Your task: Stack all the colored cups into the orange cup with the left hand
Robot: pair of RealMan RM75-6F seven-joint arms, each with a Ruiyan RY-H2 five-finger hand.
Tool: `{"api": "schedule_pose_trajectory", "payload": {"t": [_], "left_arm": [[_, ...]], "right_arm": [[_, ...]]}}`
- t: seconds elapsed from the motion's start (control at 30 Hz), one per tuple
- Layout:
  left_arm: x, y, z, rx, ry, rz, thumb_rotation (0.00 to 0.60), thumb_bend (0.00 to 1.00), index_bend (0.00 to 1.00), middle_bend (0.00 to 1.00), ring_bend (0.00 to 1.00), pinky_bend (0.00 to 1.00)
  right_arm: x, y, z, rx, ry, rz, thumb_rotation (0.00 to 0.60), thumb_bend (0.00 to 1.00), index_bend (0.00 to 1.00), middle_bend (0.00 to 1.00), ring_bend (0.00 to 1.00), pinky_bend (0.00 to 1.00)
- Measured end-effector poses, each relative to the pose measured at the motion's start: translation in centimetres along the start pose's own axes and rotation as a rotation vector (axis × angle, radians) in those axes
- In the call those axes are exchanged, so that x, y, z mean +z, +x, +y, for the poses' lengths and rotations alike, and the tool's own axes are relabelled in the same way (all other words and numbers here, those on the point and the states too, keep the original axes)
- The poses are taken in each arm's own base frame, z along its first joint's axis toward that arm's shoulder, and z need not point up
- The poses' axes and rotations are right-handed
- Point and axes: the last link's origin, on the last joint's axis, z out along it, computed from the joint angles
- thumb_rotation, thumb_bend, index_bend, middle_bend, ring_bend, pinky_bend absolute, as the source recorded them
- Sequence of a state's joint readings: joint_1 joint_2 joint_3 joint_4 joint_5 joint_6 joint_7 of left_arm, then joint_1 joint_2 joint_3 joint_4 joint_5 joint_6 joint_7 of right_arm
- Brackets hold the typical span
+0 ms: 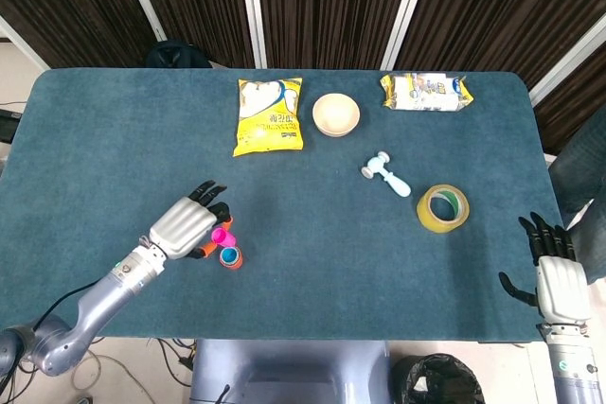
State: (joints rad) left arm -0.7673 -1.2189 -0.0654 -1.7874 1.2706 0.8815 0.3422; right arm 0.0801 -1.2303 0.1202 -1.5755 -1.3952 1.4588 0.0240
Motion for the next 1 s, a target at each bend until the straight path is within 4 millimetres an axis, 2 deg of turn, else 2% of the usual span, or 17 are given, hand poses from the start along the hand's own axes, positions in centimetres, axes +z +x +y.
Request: {"api": "schedule_pose_trajectory", "payload": {"t": [0.37, 1.0], "left_arm": [[0.4, -0.5, 1.4, 0.02, -0.034, -0.023, 0.6, 0.32, 0.47, 0.3, 0.0, 0.01], [-0.1, -1.1, 0.9, 0.031, -0.011, -0.038, 0.6, 0.32, 0.47, 0.3, 0.0, 0.01]], "right_arm": [[0.1, 0.3, 0.2, 0.008, -0.007, 0.009, 0.6, 0.32, 0.09, 0.04, 0.1, 0.0], [0.1, 0.2, 0.1, 0.007, -0.005, 0.006, 0.6, 0.32, 0.09, 0.04, 0.1, 0.0]]}}
